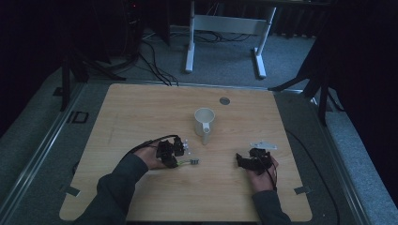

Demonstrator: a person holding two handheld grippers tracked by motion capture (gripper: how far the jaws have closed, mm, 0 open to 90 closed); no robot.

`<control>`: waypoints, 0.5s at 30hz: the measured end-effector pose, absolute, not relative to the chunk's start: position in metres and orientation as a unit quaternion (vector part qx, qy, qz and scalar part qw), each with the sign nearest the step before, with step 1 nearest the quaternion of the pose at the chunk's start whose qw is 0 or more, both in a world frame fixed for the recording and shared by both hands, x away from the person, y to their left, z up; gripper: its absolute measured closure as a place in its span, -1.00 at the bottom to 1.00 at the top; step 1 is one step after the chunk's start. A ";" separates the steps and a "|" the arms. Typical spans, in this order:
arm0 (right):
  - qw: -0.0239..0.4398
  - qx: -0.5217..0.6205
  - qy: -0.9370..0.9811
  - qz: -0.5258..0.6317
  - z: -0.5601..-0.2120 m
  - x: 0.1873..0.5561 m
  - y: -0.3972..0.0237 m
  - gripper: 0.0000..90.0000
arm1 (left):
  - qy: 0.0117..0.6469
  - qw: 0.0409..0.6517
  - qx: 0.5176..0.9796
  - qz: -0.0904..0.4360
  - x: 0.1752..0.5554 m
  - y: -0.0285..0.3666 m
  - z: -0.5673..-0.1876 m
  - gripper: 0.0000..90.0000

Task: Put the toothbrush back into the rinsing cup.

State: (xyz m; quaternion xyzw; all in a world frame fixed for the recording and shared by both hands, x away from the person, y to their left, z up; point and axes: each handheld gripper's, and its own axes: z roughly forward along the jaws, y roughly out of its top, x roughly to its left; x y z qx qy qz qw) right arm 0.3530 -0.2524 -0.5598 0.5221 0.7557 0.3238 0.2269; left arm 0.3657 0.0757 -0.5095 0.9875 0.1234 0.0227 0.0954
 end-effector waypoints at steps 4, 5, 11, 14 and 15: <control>0.227 0.522 0.756 0.324 -0.560 0.353 -0.252 -0.59 | 0.129 0.107 0.985 0.032 0.365 0.078 -0.502 0.81; 0.227 0.522 0.756 0.324 -0.560 0.353 -0.252 -0.59 | 0.130 0.110 0.985 0.032 0.365 0.078 -0.500 0.81; 0.227 0.522 0.756 0.324 -0.560 0.353 -0.252 -0.59 | 0.136 0.124 0.982 0.042 0.365 0.079 -0.490 0.81; 0.227 0.522 0.756 0.324 -0.560 0.353 -0.252 -0.59 | 0.139 0.129 0.981 0.044 0.366 0.080 -0.489 0.81; 0.227 0.522 0.756 0.324 -0.560 0.353 -0.252 -0.59 | 0.151 0.145 0.976 0.051 0.366 0.083 -0.483 0.81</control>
